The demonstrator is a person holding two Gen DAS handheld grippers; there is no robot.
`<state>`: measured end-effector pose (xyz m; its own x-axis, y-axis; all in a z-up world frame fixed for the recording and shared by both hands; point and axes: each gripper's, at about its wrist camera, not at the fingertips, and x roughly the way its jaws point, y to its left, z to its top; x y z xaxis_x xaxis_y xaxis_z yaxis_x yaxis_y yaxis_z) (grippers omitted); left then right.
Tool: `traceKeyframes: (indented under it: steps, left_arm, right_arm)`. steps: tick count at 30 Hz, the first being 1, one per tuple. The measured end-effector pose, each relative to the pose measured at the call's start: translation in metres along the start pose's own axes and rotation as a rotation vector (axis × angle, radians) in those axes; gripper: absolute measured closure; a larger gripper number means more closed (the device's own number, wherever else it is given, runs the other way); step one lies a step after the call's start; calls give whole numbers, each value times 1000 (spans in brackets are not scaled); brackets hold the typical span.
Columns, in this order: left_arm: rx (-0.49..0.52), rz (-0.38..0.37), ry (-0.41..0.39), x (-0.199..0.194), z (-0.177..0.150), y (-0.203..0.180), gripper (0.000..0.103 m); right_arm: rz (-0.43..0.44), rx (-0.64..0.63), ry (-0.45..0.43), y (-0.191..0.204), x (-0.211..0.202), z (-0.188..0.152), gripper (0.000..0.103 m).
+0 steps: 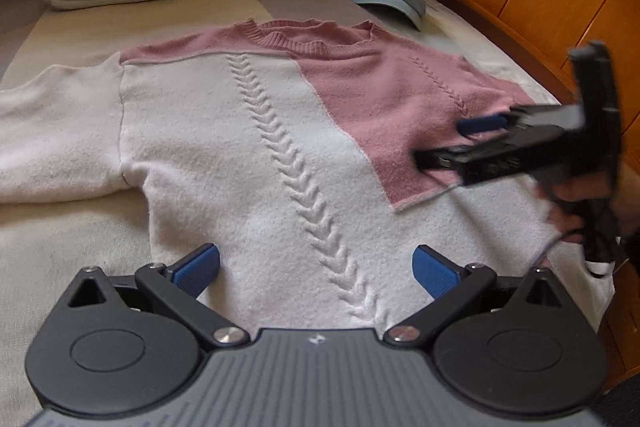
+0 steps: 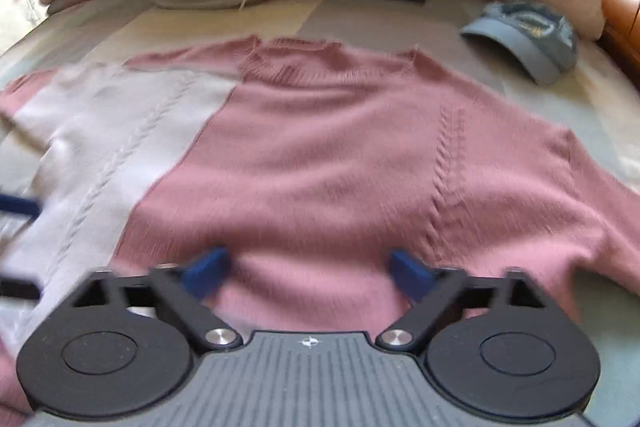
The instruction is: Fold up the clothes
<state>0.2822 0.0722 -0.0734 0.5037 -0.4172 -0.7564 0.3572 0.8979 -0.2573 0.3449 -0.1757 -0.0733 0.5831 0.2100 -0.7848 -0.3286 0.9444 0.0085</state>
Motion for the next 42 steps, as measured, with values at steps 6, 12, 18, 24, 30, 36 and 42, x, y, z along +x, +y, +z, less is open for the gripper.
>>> traceKeyframes:
  steps: [6, 12, 18, 24, 30, 36, 42]
  left_arm:
    - [7, -1, 8, -5, 6, 1, 1]
    - [8, -3, 15, -4, -3, 4, 1]
    - [-22, 27, 23, -4, 3, 1, 1]
    - [-38, 115, -8, -10, 12, -18, 1]
    - [-96, 230, -2, -17, 9, -41, 1]
    - [-158, 273, -22, -20, 11, -66, 1]
    - [-89, 301, -22, -4, 31, -104, 1]
  right_arm:
    - [-7, 81, -16, -3, -11, 15, 2]
    - [-70, 148, 16, -32, -36, -40, 0]
    - [-79, 255, 7, -64, -65, -77, 0]
    - [8, 244, -94, -80, -54, -50, 0]
    - [24, 153, -116, -102, -21, -36, 0]
    - [70, 95, -73, -122, -58, -63, 0]
    - [188, 64, -167, -112, -56, -43, 0]
